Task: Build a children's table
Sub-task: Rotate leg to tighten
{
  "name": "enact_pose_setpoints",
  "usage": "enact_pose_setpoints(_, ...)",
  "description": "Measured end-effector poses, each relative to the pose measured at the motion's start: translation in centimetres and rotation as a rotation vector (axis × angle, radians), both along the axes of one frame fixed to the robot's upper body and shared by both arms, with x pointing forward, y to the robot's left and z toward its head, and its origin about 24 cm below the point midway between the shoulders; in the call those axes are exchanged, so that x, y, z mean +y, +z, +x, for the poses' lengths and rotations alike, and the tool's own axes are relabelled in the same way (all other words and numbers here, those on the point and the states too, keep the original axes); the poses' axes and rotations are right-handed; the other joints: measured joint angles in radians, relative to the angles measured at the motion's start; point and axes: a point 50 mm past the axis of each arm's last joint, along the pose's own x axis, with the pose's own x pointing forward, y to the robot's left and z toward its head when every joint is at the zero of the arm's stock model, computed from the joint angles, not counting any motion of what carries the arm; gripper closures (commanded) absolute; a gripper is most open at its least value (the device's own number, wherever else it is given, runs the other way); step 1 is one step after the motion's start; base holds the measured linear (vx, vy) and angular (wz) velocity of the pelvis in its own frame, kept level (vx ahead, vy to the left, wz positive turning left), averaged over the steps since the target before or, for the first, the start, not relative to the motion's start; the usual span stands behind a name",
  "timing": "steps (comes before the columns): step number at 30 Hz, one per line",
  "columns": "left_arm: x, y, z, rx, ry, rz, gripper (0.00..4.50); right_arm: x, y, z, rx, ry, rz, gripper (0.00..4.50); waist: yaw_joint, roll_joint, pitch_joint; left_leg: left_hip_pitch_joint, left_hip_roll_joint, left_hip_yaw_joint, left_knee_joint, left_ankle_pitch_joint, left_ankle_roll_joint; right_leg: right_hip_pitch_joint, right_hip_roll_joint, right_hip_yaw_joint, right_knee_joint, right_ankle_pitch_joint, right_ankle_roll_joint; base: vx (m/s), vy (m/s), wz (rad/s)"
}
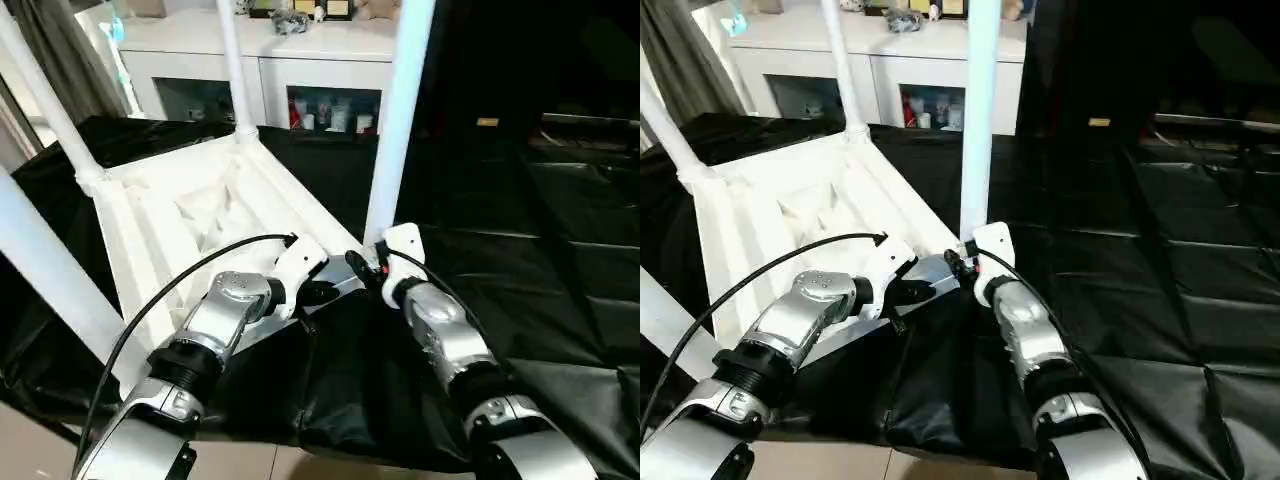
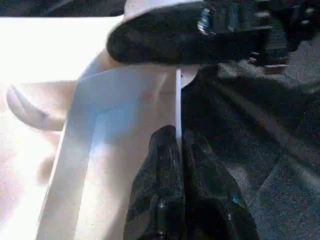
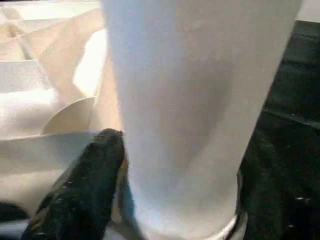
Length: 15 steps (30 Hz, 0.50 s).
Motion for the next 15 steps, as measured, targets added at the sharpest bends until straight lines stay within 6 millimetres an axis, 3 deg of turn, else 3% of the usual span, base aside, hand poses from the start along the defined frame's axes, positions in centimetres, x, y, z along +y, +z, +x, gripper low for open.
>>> enact_pose_setpoints(2, 0.1, 0.1, 0.0, -0.009, -0.01, 0.004, 4.5, -0.3, 0.0, -0.2, -0.01, 0.03, -0.006, 0.67, 0.0, -0.002, 0.001, 0.0, 0.0, 0.0, -0.002, 0.0, 0.0, -0.001, 0.0, 0.0, 0.0, 0.0, 0.0, 0.0, 0.0, 0.0)
enact_pose_setpoints(9, 0.4, 0.3, -0.3, -0.068, -0.099, 0.021, 4.5, -2.9, 1.1, -1.5, -0.077, 0.198, 0.06, 0.67, 0.006, -0.003, 0.003, -0.003, 0.001, -0.001, -0.007, 0.0, 0.0, -0.003, 0.002, -0.001, -0.004, 0.0, 0.0, 0.0, 0.0, 0.0)
enact_pose_setpoints(12, 0.5, 0.4, -0.7, -0.092, -0.167, 0.024, 4.5, -6.3, 2.4, -2.8, -0.103, 0.306, 0.107, 0.67, 0.027, 0.0, 0.002, -0.007, 0.002, 0.0, -0.007, 0.0, 0.0, -0.002, 0.002, 0.0, -0.006, 0.002, 0.003, 0.0, 0.0, 0.0)
enact_pose_setpoints(15, 1.7, 0.4, -1.3, -0.111, -0.245, 0.038, 4.5, -9.7, 3.1, -4.3, -0.082, 0.4, 0.085, 0.67, 0.031, 0.003, 0.0, -0.009, 0.004, 0.001, -0.006, 0.0, 0.0, -0.001, 0.003, 0.0, -0.007, 0.002, 0.003, 0.0, 0.0, 0.0)
